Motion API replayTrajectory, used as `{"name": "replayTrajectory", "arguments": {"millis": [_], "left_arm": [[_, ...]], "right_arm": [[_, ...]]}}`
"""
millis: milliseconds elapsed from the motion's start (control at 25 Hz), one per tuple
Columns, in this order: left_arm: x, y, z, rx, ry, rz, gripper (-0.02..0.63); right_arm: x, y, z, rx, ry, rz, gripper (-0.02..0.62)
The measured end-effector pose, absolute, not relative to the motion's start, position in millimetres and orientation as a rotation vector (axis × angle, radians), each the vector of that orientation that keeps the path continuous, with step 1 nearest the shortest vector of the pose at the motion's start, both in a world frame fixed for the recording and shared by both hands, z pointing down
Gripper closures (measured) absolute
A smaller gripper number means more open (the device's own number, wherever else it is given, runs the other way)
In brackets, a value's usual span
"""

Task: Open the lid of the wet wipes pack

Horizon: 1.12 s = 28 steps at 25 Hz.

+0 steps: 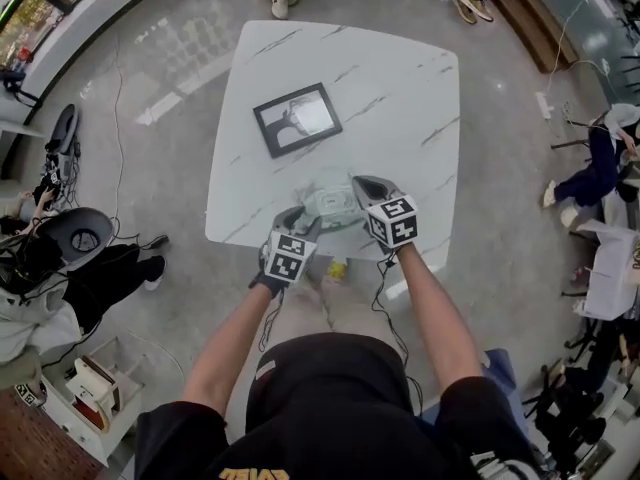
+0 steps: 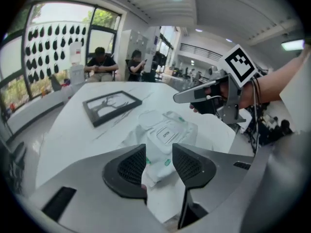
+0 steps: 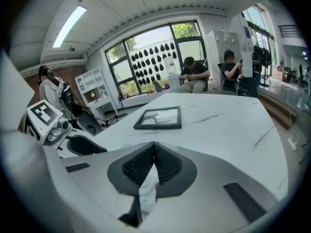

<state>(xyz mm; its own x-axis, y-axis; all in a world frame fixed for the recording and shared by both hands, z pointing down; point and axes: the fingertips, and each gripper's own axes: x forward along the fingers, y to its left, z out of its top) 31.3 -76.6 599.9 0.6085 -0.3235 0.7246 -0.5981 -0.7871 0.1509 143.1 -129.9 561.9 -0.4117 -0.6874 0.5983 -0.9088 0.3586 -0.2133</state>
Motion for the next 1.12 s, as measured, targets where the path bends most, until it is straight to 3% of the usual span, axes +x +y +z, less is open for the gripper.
{"name": "replayTrajectory", "arguments": {"millis": [320, 880, 1120], "left_arm": [[42, -67, 467, 2.77, -0.705, 0.84, 0.433], [-8, -62, 345, 2.999, -0.978, 0.53, 0.573], [-5, -65, 298, 3.152, -1.035, 0.374, 0.588]], "right_arm": [[160, -76, 472, 1.572, -2.262, 0.621, 0.594], [186, -8, 353, 1.894, -2.265, 0.461, 0.594], [191, 6, 321, 2.0, -2.269, 0.427, 0.594]]}}
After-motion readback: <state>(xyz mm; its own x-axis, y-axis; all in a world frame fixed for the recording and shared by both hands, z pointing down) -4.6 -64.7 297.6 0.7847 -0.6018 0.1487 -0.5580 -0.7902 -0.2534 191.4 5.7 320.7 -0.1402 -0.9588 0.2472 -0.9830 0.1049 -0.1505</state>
